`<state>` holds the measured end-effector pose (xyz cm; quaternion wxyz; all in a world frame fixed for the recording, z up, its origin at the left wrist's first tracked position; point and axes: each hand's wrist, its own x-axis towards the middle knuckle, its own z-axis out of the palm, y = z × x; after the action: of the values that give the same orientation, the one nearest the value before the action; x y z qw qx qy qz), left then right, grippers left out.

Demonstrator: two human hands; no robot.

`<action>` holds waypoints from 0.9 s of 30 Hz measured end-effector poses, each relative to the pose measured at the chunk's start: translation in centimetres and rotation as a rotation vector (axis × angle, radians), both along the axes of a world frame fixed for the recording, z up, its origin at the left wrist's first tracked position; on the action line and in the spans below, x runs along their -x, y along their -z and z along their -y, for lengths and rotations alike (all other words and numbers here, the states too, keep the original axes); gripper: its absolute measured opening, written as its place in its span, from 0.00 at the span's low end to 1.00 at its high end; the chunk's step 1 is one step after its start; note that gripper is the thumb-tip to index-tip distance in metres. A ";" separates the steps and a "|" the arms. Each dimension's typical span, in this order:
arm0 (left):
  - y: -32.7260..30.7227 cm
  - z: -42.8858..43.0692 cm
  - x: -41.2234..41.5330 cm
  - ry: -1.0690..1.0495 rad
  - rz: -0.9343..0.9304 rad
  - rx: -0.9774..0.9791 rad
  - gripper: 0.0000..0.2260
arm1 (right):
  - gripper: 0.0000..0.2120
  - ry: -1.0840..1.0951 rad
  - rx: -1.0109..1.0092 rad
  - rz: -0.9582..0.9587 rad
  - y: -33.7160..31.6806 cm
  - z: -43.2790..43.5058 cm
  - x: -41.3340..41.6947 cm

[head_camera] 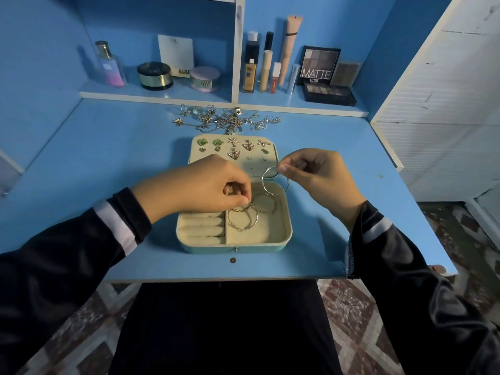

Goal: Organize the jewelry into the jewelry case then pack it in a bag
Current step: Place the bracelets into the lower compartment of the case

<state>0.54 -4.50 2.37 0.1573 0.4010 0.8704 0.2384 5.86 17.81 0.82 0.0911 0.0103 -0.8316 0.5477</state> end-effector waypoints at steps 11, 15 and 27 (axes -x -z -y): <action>0.6 0.2 0.1 0.033 -0.092 -0.019 0.02 | 0.03 -0.181 -0.224 0.040 -0.8 0.2 -0.2; 0.8 0.2 0.1 0.031 -0.107 -0.022 0.03 | 0.03 -0.220 -0.326 0.054 -1.1 0.4 -0.1; 1.7 1.1 1.3 -0.098 -0.213 -0.255 0.06 | 0.05 -0.372 -0.482 0.059 -1.3 0.9 0.1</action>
<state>-0.75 -5.64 0.70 0.0001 0.3980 0.8633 0.3105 5.80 16.86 2.13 -0.0401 0.1675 -0.9239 0.3417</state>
